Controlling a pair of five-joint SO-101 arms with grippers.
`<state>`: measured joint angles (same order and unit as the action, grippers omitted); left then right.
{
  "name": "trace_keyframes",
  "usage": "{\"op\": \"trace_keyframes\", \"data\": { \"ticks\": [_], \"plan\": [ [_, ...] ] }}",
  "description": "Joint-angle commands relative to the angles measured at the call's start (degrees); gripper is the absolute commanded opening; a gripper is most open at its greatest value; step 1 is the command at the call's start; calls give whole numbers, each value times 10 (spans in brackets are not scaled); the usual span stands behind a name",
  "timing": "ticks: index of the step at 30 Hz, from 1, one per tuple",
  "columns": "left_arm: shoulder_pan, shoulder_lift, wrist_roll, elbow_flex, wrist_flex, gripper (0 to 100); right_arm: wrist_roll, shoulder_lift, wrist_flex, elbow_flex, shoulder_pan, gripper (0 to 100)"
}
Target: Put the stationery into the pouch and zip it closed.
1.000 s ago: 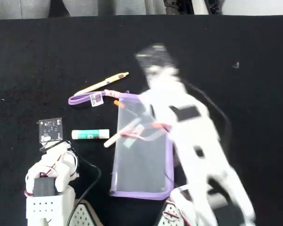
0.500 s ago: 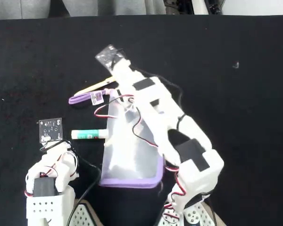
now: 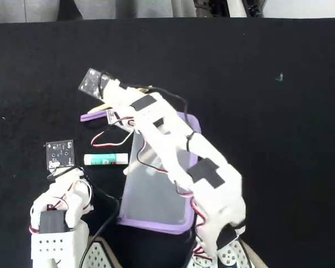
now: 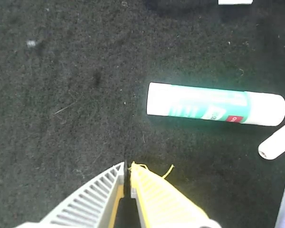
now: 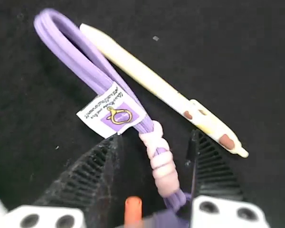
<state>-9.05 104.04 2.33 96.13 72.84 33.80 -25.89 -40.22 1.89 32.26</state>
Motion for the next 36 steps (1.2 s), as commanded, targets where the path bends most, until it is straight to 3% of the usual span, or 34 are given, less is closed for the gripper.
{"op": "trace_keyframes", "data": {
  "ticks": [1,11,13,16,27,36],
  "plan": [
    [6,3,-2,12,3,30,27,-52,3,-69,4,228],
    [6,3,-2,12,3,30,29,-166,-106,-237,-2,221],
    [6,3,-2,12,3,30,30,-193,-135,-280,-5,171],
    [6,3,-2,12,3,30,30,-226,-185,-356,-16,12],
    [6,3,-2,12,3,30,-7,-223,-460,-739,-56,10],
    [6,3,-2,12,3,30,-11,-220,-597,-979,-73,10]
  ]
}}
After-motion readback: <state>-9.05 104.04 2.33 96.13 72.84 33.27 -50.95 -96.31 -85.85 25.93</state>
